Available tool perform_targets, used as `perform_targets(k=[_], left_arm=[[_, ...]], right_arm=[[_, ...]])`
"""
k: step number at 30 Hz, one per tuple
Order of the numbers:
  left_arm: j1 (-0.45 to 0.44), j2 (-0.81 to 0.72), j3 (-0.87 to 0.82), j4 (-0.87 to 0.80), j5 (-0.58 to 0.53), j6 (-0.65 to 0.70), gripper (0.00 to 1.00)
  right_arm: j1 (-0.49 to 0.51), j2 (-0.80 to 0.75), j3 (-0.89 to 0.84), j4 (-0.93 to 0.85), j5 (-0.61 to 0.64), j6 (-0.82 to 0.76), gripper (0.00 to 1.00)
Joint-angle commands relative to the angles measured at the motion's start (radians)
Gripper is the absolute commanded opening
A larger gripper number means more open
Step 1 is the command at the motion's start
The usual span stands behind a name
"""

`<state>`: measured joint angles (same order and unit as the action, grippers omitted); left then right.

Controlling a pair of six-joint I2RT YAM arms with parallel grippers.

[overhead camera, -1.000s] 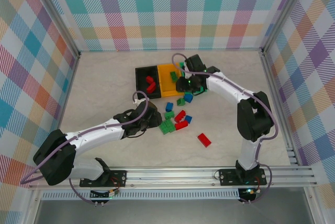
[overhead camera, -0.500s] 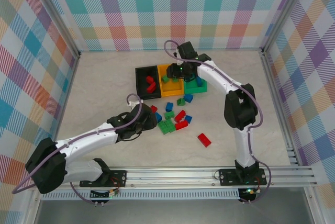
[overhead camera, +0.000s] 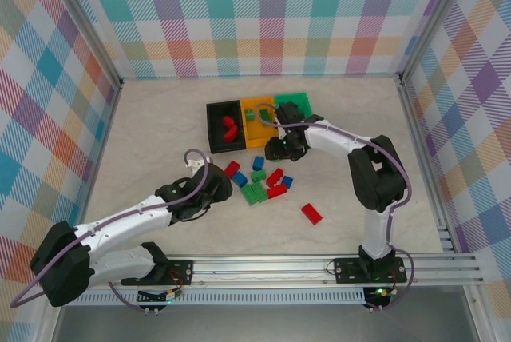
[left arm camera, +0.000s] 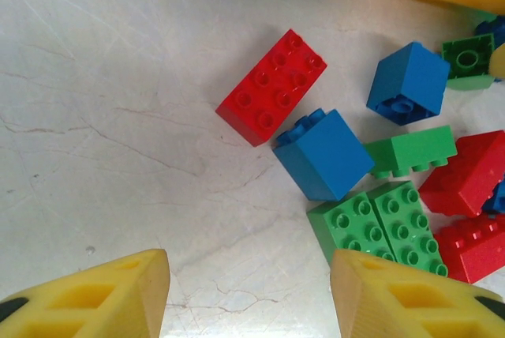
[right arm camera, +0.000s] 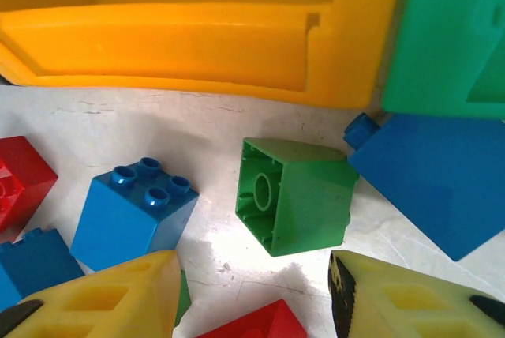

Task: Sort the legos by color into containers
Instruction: Move the container to the top-center of the table.

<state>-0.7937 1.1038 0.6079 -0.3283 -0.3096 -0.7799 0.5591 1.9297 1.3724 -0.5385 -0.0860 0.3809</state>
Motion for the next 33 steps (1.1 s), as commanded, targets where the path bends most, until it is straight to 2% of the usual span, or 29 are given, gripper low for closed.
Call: perform_targets(k=[1,11,26,33], left_arm=[[-0.011,0.004,0.018,0.018,-0.026,0.0,0.56],[-0.01,-0.031,-0.034,0.0,-0.011,-0.034,0.57],[-0.011,-0.092,-0.056,-0.034,-0.033,-0.041,0.57],[-0.011,-0.098,-0.066,-0.033,-0.034,-0.041,0.57]], right_arm=[[0.005,0.008,-0.001,0.034,0.024,0.039,0.54],[0.005,0.057,0.009,0.008,0.105,0.065,0.56],[0.027,0.174,0.097,-0.005,0.075,0.065,0.55],[0.042,0.143,0.046,-0.016,0.109,0.056,0.53]])
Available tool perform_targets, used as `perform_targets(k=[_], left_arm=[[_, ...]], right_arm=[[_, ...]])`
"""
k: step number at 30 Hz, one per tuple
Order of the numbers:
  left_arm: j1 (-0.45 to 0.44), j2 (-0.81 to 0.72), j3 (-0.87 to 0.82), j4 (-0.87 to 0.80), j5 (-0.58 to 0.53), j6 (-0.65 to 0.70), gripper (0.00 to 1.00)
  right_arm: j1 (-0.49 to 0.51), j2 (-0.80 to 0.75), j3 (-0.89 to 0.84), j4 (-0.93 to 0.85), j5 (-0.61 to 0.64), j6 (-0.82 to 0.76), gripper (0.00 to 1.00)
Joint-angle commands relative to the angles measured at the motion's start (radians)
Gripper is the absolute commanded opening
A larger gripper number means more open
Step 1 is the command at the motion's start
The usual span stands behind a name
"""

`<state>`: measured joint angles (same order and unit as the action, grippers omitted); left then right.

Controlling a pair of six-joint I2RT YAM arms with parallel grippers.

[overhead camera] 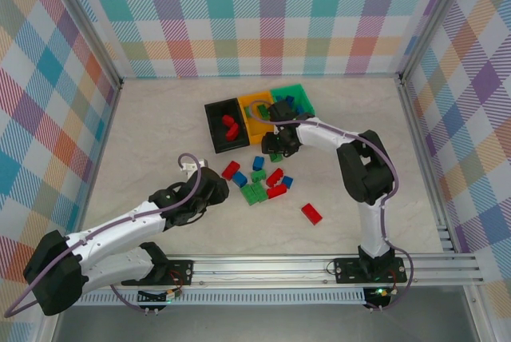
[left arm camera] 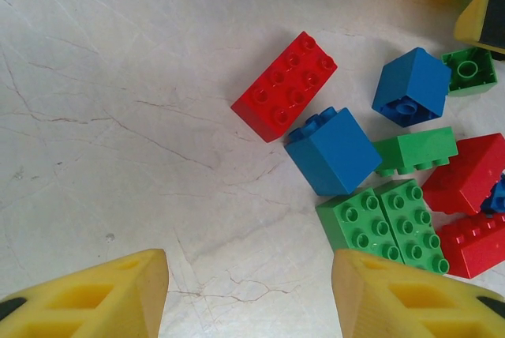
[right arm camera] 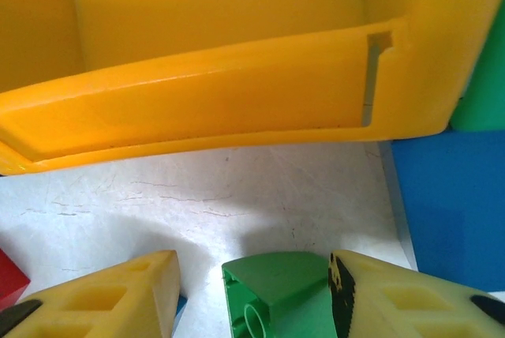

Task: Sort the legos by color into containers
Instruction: Move the container to the top-center of the table, then pick up the lego from the center of the table, then place the lego in the container.

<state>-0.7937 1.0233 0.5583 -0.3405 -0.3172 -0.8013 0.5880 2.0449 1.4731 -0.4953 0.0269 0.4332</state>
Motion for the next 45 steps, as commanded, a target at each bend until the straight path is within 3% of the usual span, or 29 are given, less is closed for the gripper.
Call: perform_targets(k=[1,8,19,26,32,36,42,45], left_arm=[[-0.011,-0.018,-0.017,-0.02,-0.026,-0.02,0.57],[-0.011,-0.01,-0.028,0.002,-0.024,-0.022,0.57],[-0.012,-0.016,-0.035,0.006,-0.018,-0.026,0.57],[-0.011,-0.048,-0.039,-0.022,-0.026,-0.029,0.57],[-0.011,-0.086,-0.059,-0.031,-0.038,-0.04,0.57],[-0.011,-0.083,-0.059,-0.027,-0.028,-0.039,0.57],[-0.01,-0.088,-0.045,-0.041,-0.004,-0.035,0.57],[-0.012,-0.116,-0.054,-0.064,-0.001,-0.047,0.57]], right_arm=[[0.013,0.017,-0.066,-0.062,0.0,0.004,0.53],[0.026,-0.043,-0.12,-0.071,0.018,-0.003,0.53],[0.041,-0.008,-0.102,-0.076,0.026,-0.015,0.52],[0.043,-0.005,-0.064,-0.071,-0.008,-0.016,0.36],[0.043,-0.094,-0.048,-0.084,-0.004,-0.026,0.35],[0.043,-0.095,0.026,-0.112,0.008,-0.051,0.36],[0.035,0.011,0.271,-0.189,0.035,-0.095,0.36],[0.023,0.075,0.406,-0.234,0.039,-0.102,0.44]])
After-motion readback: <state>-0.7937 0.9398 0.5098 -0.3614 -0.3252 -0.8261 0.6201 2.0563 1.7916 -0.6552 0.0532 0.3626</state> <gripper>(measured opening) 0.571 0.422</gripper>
